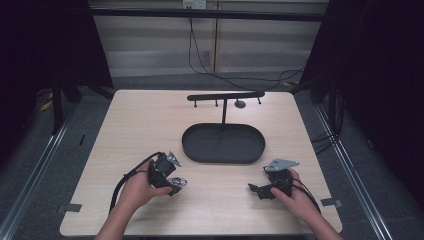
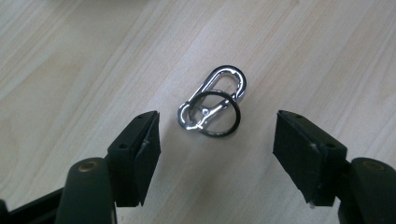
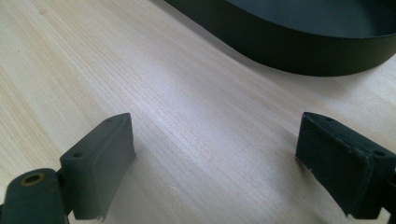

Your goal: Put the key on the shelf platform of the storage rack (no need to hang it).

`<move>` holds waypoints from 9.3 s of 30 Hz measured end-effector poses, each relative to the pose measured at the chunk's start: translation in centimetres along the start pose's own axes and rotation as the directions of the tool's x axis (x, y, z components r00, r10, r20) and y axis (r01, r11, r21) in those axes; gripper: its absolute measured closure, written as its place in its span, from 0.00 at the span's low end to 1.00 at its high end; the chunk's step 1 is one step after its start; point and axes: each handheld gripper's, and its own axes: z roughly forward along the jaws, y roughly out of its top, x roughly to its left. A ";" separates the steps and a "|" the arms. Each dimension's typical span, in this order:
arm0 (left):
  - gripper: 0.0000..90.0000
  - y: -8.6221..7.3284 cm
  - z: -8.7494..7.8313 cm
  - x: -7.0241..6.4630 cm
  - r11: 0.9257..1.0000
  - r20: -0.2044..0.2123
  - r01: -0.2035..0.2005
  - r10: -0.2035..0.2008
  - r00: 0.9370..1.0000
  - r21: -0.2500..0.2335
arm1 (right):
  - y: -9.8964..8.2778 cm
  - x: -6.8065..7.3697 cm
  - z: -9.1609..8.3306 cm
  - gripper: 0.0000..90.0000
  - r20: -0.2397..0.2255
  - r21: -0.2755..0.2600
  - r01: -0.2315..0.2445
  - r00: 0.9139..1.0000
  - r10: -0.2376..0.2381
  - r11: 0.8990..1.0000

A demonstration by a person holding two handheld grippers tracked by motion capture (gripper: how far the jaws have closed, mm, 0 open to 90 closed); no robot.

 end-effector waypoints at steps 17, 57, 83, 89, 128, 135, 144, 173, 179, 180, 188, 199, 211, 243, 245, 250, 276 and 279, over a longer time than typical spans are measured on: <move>0.46 2.2 1.9 0.5 0.993 0.015 -0.049 0.048 0.999 0.106 | 0.0 0.0 -0.1 0.12 -0.006 0.002 0.003 1.000 -0.003 1.000; 0.87 4.1 0.8 1.2 0.985 0.067 0.071 -0.083 0.994 0.154 | -0.1 -0.1 -0.1 0.12 -0.013 0.003 0.011 1.000 -0.011 1.000; 0.99 7.5 1.7 0.1 0.973 0.061 0.154 -0.166 0.984 0.170 | -0.1 -0.2 -0.1 0.12 -0.014 0.003 0.012 1.000 -0.012 1.000; 0.99 8.3 0.0 0.5 0.969 0.072 0.169 -0.184 0.980 0.178 | -0.1 -0.2 -0.1 0.12 -0.014 0.003 0.012 1.000 -0.012 1.000; 0.99 14.3 -5.1 4.1 0.965 0.052 0.220 -0.229 0.972 0.143 | -0.1 -0.2 -0.1 0.12 -0.018 0.001 0.017 1.000 -0.016 1.000; 0.99 14.9 -4.3 4.8 0.964 0.057 0.226 -0.235 0.970 0.141 | -0.1 -0.3 -0.1 0.12 -0.021 -0.001 0.018 1.000 -0.018 1.000; 0.99 15.5 -3.6 5.4 0.963 0.045 0.244 -0.251 0.967 0.118 | 0.0 -0.3 -0.1 0.12 -0.022 -0.001 0.018 1.000 -0.018 1.000; 0.99 16.5 0.1 5.2 0.967 0.025 0.226 -0.231 0.973 0.121 | 0.0 -0.3 -0.1 0.12 -0.022 -0.002 0.021 1.000 -0.021 1.000; 0.99 16.6 0.5 5.0 0.969 0.012 0.225 -0.227 0.974 0.107 | 0.0 -0.3 -0.1 0.12 -0.022 -0.002 0.022 1.000 -0.022 1.000; 0.99 16.6 0.6 4.9 0.970 0.014 0.223 -0.226 0.974 0.101 | 0.0 -0.3 -0.1 0.12 -0.022 -0.002 0.022 1.000 -0.022 1.000; 0.99 15.9 1.4 4.9 0.967 -0.005 0.239 -0.239 0.971 0.086 | 0.0 -0.3 -0.1 0.12 -0.025 0.000 0.020 1.000 -0.020 1.000; 0.99 15.5 2.3 4.7 0.967 -0.008 0.247 -0.247 0.969 0.065 | 0.0 -0.3 -0.1 0.12 -0.025 -0.001 0.020 1.000 -0.020 1.000; 0.97 15.0 2.8 5.2 0.965 -0.036 0.260 -0.259 0.965 0.020 | 0.0 -0.3 -0.1 0.12 -0.024 0.000 0.017 1.000 -0.017 1.000; 0.69 14.2 2.3 4.9 0.963 -0.042 0.264 -0.267 0.963 -0.055 | 0.0 -0.3 0.0 0.12 -0.024 -0.002 0.021 0.999 -0.021 1.000; 0.65 14.1 2.2 4.9 0.961 -0.038 0.269 -0.271 0.962 -0.062 | 0.0 -0.3 -0.1 0.12 -0.023 0.000 0.019 1.000 -0.019 1.000; 0.57 14.1 2.0 4.6 0.963 -0.024 0.263 -0.265 0.964 -0.057 | 0.0 -0.3 -0.1 0.12 -0.024 -0.001 0.019 1.000 -0.020 1.000; 0.42 12.5 0.5 4.4 0.964 -0.021 0.256 -0.258 0.966 -0.079 | 0.0 -0.3 -0.1 0.12 -0.024 -0.001 0.020 1.000 -0.020 1.000; 0.41 12.2 0.2 4.5 0.964 -0.023 0.254 -0.257 0.966 -0.081 | 0.0 -0.3 -0.1 0.12 -0.024 -0.001 0.020 1.000 -0.020 1.000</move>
